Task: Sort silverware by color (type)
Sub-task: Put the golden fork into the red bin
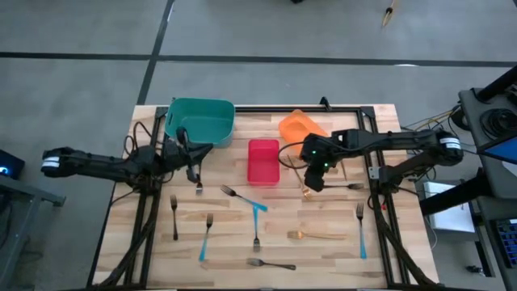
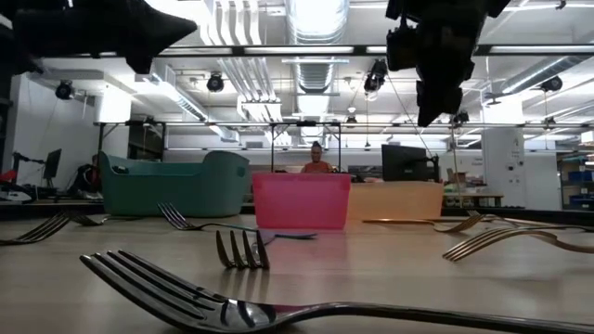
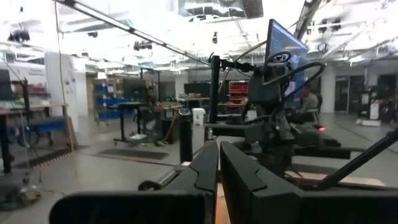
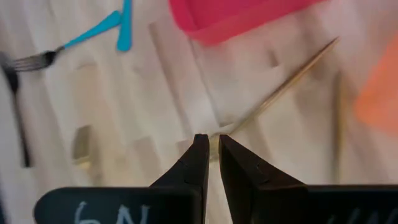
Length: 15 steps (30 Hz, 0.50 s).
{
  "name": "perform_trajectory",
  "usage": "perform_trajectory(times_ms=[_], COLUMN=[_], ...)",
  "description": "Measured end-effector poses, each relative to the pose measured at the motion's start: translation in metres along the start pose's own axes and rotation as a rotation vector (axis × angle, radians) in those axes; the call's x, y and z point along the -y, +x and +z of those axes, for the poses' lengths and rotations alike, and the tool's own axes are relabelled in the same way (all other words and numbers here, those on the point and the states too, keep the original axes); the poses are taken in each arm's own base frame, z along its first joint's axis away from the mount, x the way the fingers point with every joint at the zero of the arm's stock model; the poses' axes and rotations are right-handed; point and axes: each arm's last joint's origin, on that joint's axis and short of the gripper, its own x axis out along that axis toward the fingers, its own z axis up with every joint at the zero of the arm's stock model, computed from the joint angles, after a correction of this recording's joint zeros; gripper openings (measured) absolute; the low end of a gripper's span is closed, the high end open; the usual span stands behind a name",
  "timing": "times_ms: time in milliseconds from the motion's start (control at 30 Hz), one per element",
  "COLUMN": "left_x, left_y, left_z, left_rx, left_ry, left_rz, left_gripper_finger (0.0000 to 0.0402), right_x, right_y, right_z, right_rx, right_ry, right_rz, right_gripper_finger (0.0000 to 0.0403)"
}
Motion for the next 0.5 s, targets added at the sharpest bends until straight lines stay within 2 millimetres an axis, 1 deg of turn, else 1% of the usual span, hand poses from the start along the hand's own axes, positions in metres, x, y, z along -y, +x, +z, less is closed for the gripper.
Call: perform_trajectory(times_ms=[133, 300, 500], left_x=[0.001, 0.003, 0.005], left_y=[0.006, 0.011, 0.014], left_z=[0.004, 0.000, -0.006], left_rx=[-0.001, -0.036, -0.066], left_ry=[-0.005, -0.066, -0.105], left_rz=[-0.001, -0.003, -0.004], left_gripper_finger=[0.0000, 0.0000, 0.0000], right_x=[-0.004, -0.016, -0.023], right_y=[0.005, 0.009, 0.011], right_z=[-0.001, -0.005, -0.007], right_rx=[-0.049, -0.106, -0.116], right_ry=[0.003, -0.039, -0.070], right_rz=[0.087, 0.206, 0.232], right_gripper_finger=[0.0028, 0.0028, 0.0028])
